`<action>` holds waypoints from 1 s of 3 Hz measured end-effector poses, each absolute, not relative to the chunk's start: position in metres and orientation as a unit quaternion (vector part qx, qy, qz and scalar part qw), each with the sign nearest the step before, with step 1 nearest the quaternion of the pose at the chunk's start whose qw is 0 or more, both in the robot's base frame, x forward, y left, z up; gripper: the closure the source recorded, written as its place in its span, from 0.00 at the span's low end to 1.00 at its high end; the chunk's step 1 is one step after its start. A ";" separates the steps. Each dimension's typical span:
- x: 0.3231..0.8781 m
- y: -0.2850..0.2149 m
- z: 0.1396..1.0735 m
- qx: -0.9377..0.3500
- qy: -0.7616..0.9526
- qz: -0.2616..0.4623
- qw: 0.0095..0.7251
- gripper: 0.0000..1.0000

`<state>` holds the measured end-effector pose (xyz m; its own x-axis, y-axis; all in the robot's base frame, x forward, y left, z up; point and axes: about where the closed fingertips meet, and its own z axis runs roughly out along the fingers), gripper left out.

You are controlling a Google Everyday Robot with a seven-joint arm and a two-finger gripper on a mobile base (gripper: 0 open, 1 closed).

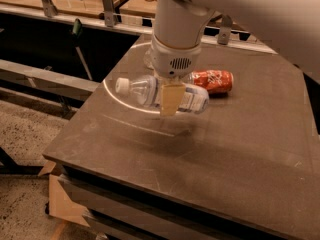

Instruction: Knock blue plastic bottle over

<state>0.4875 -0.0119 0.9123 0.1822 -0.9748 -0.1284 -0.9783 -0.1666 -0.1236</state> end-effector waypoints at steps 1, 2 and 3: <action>0.511 -0.040 0.890 -0.744 0.666 -0.038 0.025 0.82; 0.520 -0.044 0.863 -0.734 0.677 -0.048 -0.016 0.51; 0.519 -0.041 0.849 -0.730 0.681 -0.043 -0.030 0.28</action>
Offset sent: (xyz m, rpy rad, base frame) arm 0.0302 -0.0435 -0.0680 -0.3334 0.1228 -0.1290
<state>0.5192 -0.0414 0.8488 0.0687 -0.9922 0.1037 -0.9974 -0.0706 -0.0142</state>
